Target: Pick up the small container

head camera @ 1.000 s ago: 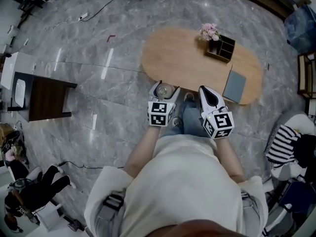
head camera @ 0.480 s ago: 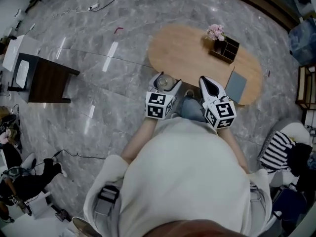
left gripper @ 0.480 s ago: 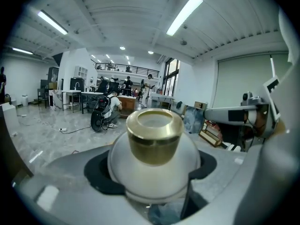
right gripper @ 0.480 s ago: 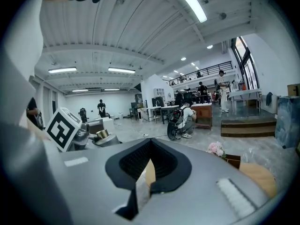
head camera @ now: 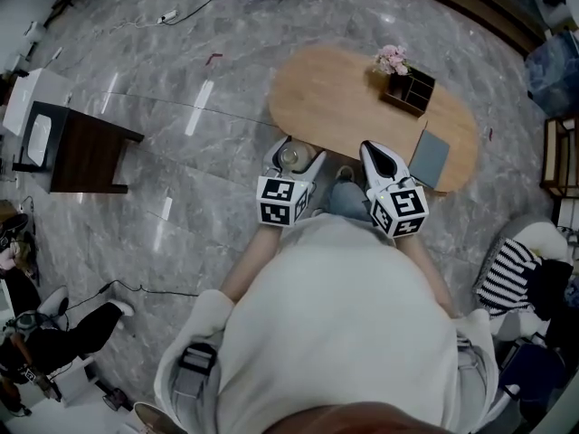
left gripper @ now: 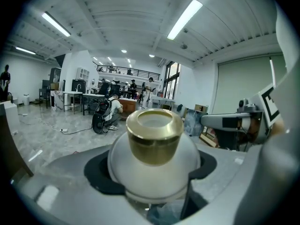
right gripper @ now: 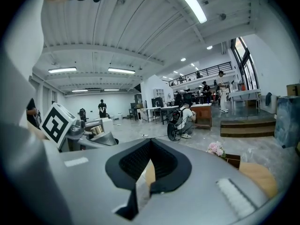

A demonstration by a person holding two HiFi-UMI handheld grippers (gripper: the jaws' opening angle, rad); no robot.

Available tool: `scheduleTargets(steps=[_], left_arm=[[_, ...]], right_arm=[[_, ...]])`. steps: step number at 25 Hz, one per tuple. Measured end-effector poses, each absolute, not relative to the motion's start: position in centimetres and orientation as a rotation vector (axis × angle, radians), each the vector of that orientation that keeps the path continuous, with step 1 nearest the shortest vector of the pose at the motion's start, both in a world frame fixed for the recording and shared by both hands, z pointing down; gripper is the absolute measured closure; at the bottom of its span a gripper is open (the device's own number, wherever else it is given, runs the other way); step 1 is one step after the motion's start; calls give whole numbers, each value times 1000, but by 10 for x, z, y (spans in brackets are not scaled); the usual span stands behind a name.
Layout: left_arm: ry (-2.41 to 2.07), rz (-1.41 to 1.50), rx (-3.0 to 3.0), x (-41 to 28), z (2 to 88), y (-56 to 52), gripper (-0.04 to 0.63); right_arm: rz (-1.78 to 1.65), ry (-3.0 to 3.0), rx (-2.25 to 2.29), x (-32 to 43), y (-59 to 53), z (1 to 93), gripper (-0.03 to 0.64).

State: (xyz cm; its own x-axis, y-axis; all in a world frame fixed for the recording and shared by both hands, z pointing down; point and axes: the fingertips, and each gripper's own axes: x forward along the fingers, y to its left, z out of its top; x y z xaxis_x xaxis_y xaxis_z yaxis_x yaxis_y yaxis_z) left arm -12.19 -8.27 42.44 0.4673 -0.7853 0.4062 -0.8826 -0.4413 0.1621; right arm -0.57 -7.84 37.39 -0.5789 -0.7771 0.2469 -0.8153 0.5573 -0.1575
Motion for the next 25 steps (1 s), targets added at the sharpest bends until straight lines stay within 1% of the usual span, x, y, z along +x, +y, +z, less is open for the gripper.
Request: scheduleTargets(steps=[25], left_arm=[[-1411,358,2377,-118,416,-95,259]], right_arm=[[384,-2633,1357,-3,-87,375,620]])
